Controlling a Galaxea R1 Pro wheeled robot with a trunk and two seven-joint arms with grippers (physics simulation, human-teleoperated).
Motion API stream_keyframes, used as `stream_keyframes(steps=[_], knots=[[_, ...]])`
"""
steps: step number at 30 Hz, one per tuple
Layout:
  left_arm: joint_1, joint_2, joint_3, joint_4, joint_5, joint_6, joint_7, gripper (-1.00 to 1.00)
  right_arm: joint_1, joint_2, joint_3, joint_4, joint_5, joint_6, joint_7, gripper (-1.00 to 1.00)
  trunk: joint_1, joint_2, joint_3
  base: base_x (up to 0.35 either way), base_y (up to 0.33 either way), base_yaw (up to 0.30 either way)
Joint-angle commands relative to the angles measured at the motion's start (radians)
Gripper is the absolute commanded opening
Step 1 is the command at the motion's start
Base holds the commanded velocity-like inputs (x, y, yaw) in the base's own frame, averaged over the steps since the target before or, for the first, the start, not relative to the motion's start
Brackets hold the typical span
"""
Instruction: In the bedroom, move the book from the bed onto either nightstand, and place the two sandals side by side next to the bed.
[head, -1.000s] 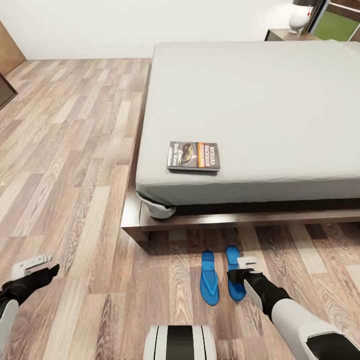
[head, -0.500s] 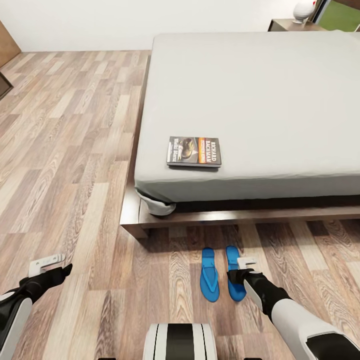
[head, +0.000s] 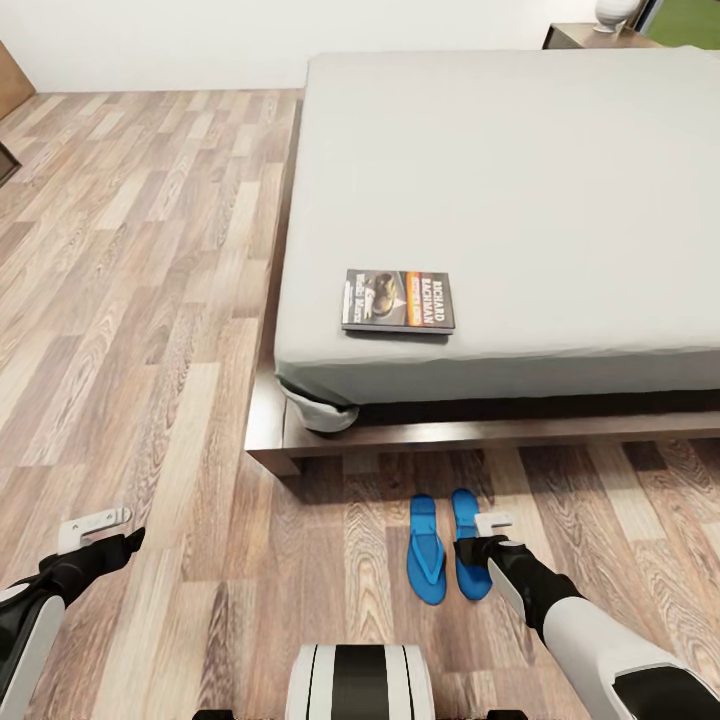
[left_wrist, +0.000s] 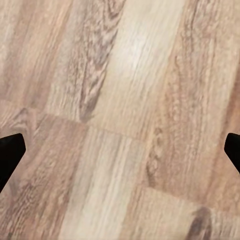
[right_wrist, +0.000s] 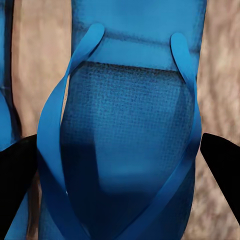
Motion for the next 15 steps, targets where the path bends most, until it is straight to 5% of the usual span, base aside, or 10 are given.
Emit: stream_keyframes(steps=[1,15], knots=[[0.0,0.0,0.0,-0.001,0.01,0.005,0.007,1.0,0.0,-0.001,0.008,-0.002,-0.01,0.006,-0.001,-1.0,0.0,-0.001,-0.005,0.0,0.0,0.0],[0.0,0.0,0.001,-0.001,0.01,0.002,0.007,1.0,0.0,-0.001,0.008,-0.004,-0.009,-0.033,-0.008,-1.0,0.002,-0.001,-0.016,0.0,0.0,0.0]])
